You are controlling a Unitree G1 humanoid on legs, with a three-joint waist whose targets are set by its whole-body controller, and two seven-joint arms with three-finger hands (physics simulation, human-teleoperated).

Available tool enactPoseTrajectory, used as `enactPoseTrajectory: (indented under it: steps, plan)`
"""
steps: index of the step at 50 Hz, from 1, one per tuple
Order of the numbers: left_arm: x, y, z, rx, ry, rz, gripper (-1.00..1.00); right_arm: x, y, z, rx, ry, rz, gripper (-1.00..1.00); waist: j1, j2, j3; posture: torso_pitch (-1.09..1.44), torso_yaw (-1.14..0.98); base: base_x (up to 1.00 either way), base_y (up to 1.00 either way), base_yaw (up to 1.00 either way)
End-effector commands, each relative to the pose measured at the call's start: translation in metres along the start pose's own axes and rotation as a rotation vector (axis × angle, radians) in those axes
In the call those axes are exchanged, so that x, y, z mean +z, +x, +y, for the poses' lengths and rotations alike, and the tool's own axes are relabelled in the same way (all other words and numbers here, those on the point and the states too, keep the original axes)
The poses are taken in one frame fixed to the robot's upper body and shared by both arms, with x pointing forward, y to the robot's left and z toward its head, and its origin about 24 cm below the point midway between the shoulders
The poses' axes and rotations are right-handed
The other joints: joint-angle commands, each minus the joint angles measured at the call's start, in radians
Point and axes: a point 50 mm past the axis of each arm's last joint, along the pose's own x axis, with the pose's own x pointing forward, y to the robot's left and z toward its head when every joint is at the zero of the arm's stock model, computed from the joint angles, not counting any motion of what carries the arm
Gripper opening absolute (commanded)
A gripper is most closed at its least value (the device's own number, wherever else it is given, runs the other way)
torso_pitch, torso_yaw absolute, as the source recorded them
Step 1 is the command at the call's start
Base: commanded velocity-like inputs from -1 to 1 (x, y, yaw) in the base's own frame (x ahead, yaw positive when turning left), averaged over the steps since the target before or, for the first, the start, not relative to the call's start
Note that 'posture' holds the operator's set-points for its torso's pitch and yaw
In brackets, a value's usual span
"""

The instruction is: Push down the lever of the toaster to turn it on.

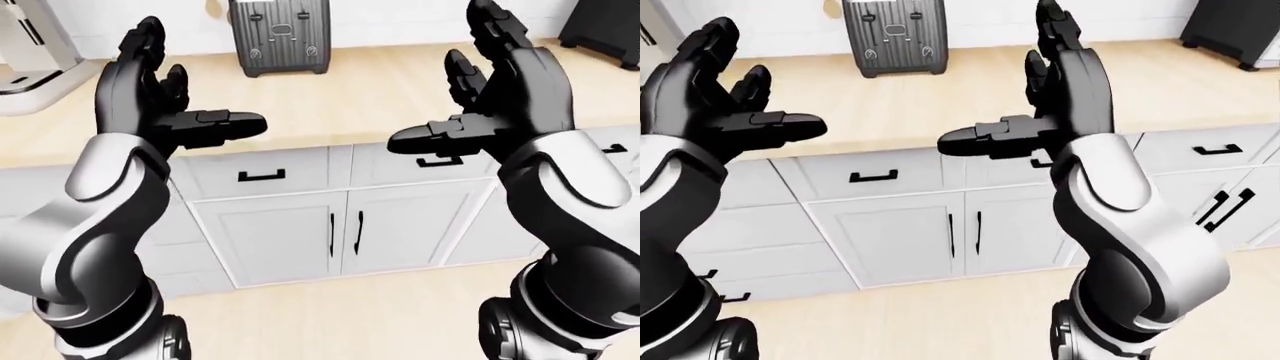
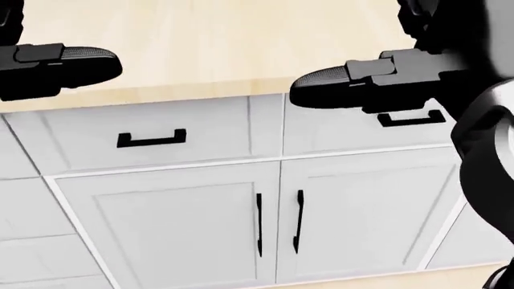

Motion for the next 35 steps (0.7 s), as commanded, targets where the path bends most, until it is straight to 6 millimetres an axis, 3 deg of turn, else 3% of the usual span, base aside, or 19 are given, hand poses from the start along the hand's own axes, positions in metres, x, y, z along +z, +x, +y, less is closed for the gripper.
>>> enactPoseTrajectory:
  steps: [1,2,8,10,11,12,13,14,16,20,22,24,25,27,30,33,34,35]
  plan:
    - [0.0167,-0.0023,-0.0044,-0.022,-0.005,-0.090,1.00,0.0160,-0.0029,-0.0044,-0.027,0.003,-0.091,1.00,-0.007,0.012,-0.029,0.00,0.00,0.19,0.00,0.00]
    - [0.0167,-0.0024,-0.0046,-0.022,-0.004,-0.089,1.00,0.0166,-0.0031,-0.0043,-0.028,0.002,-0.091,1.00,-0.005,0.004,-0.036,0.00,0.00,0.20,0.00,0.00]
    - [0.0162,-0.0025,-0.0051,-0.024,-0.003,-0.089,1.00,0.0167,-0.0032,-0.0052,-0.029,0.003,-0.091,1.00,0.003,-0.052,-0.026,0.00,0.00,0.19,0.00,0.00]
    - [0.0138,-0.0013,-0.0047,-0.024,-0.002,-0.089,1.00,0.0165,-0.0031,-0.0063,-0.031,0.002,-0.092,1.00,0.009,-0.094,-0.034,0.00,0.00,0.20,0.00,0.00]
    - [0.0150,-0.0015,-0.0052,-0.025,-0.002,-0.090,1.00,0.0165,-0.0031,-0.0064,-0.031,0.002,-0.093,1.00,0.009,-0.131,-0.045,0.00,0.00,0.19,0.00,0.00]
    - [0.0163,-0.0021,-0.0055,-0.025,-0.002,-0.091,1.00,0.0165,-0.0031,-0.0064,-0.030,0.002,-0.093,1.00,0.000,-0.093,-0.038,0.00,0.00,0.20,0.00,0.00]
    - [0.0152,-0.0018,-0.0052,-0.024,-0.001,-0.091,1.00,0.0160,-0.0031,-0.0063,-0.029,0.002,-0.093,1.00,0.005,-0.110,-0.034,0.00,0.00,0.20,0.00,0.00]
    - [0.0156,-0.0023,-0.0053,-0.025,-0.001,-0.091,1.00,0.0157,-0.0030,-0.0057,-0.029,0.002,-0.092,1.00,0.001,-0.108,-0.034,0.00,0.00,0.20,0.00,0.00]
    - [0.0151,-0.0017,-0.0048,-0.024,-0.001,-0.091,1.00,0.0150,-0.0023,-0.0063,-0.030,0.003,-0.092,1.00,-0.003,-0.094,-0.038,0.00,0.00,0.20,0.00,0.00]
    - [0.0167,-0.0029,-0.0057,-0.024,0.000,-0.092,1.00,0.0169,-0.0031,-0.0064,-0.031,0.002,-0.093,1.00,-0.006,-0.060,-0.024,0.00,0.00,0.19,0.00,0.00]
    - [0.0158,-0.0021,-0.0050,-0.023,0.000,-0.093,1.00,0.0169,-0.0030,-0.0066,-0.032,0.003,-0.093,1.00,-0.013,-0.030,-0.023,0.00,0.00,0.19,0.00,0.00]
    - [0.0159,-0.0021,-0.0051,-0.023,0.000,-0.093,1.00,0.0168,-0.0032,-0.0070,-0.033,0.003,-0.092,1.00,-0.020,0.025,-0.038,0.00,0.00,0.18,0.07,0.00]
    - [0.0155,-0.0018,-0.0048,-0.023,0.000,-0.093,1.00,0.0171,-0.0034,-0.0069,-0.033,0.003,-0.093,1.00,-0.019,0.009,-0.045,0.00,0.00,0.16,0.12,0.00]
    - [0.0173,-0.0028,-0.0051,-0.022,0.000,-0.094,1.00,0.0169,-0.0032,-0.0069,-0.032,0.003,-0.091,1.00,-0.010,0.001,-0.036,0.00,0.00,0.15,0.29,0.00]
    - [0.0159,-0.0020,-0.0050,-0.023,0.000,-0.094,1.00,0.0175,-0.0035,-0.0074,-0.033,0.004,-0.094,1.00,-0.004,-0.034,-0.031,0.00,0.00,0.15,0.29,0.00]
    - [0.0175,-0.0028,-0.0049,-0.022,-0.001,-0.095,1.00,0.0172,-0.0033,-0.0069,-0.032,0.004,-0.094,1.00,0.002,-0.083,-0.020,0.00,0.00,0.15,0.30,0.00]
    - [0.0173,-0.0027,-0.0050,-0.021,0.000,-0.095,1.00,0.0173,-0.0034,-0.0071,-0.033,0.005,-0.095,1.00,0.003,-0.114,-0.028,0.00,0.00,0.16,0.29,0.00]
    - [0.0170,-0.0028,-0.0050,-0.021,0.000,-0.094,1.00,0.0171,-0.0033,-0.0075,-0.034,0.005,-0.094,1.00,-0.009,-0.095,-0.032,0.00,0.00,0.15,0.27,0.00]
